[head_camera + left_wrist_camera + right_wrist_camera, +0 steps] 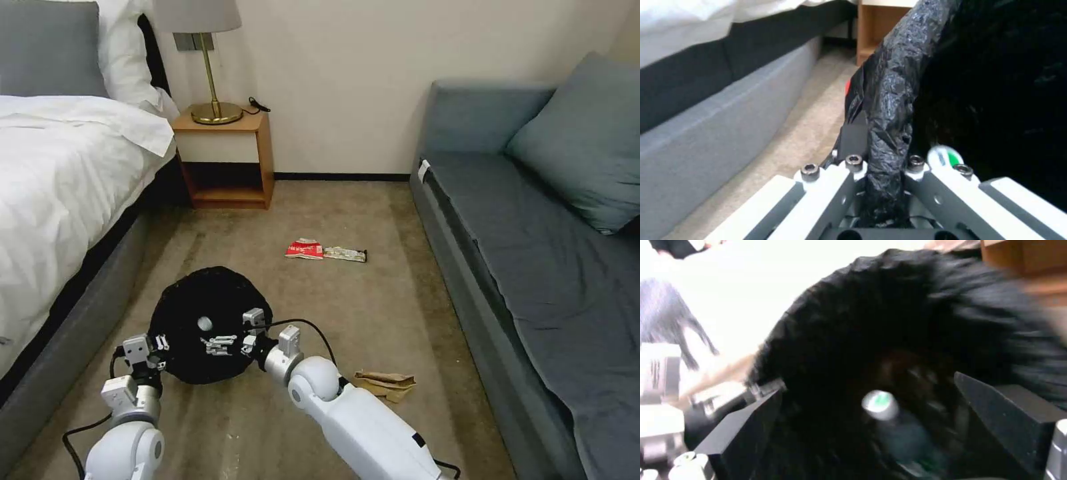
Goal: Pick up the trash bin, then pick up the garbage on the floor and place it into the trash bin.
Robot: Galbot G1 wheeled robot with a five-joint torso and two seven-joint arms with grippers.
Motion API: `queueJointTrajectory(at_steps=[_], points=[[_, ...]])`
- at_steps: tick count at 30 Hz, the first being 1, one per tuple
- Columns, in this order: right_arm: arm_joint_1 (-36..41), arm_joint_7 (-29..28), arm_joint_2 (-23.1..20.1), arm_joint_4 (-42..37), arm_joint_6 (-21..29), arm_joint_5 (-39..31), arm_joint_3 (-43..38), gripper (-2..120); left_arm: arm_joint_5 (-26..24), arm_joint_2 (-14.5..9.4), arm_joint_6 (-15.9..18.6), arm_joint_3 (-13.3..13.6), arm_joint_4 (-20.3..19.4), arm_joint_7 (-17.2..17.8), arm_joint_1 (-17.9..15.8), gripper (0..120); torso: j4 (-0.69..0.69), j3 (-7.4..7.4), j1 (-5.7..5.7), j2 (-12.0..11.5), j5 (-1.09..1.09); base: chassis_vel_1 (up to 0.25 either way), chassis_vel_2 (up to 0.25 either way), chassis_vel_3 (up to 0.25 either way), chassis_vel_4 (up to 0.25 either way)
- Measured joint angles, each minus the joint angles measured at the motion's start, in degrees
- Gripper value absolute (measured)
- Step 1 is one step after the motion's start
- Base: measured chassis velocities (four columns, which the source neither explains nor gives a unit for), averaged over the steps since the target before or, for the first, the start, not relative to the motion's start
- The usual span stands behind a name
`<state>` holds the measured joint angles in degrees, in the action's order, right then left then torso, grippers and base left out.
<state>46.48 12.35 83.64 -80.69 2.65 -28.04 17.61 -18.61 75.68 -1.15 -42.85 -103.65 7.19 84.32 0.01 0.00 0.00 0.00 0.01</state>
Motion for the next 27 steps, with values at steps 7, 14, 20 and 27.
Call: queueJointTrajectory(at_steps=[7, 14, 20, 27], points=[[-1.03, -0.05, -8.52, -4.45, 7.01, 8.52, -0.89, 100, 1.03, -0.62, -1.20, -0.76, 1.47, -0.08, 0.02, 1, -0.01, 0.00, 0.00, 0.00, -0.01, 0.000, 0.000, 0.000, 0.000], [1.53, 4.53, -16.40, -3.02, 13.52, 17.53, -4.14, 100, 1.51, -0.90, -1.09, -0.56, 1.44, -0.08, -0.07, 1, -0.02, 0.00, 0.00, 0.00, 0.01, 0.000, 0.000, 0.000, 0.000], [4.96, 8.82, -19.24, -0.04, 14.24, 24.28, -6.87, 100, 2.14, -0.53, -1.08, -0.25, 2.24, -0.06, -0.14, 1, -0.02, 0.00, 0.00, 0.00, -0.01, 0.000, 0.000, 0.000, 0.000], [5.99, 10.16, -19.85, 3.65, 14.26, 28.59, -9.15, 100, 2.31, -0.41, -1.09, -0.15, 2.32, -0.04, -0.22, 1, -0.01, 0.00, 0.00, 0.00, 0.00, 0.000, 0.000, 0.000, 0.000]])
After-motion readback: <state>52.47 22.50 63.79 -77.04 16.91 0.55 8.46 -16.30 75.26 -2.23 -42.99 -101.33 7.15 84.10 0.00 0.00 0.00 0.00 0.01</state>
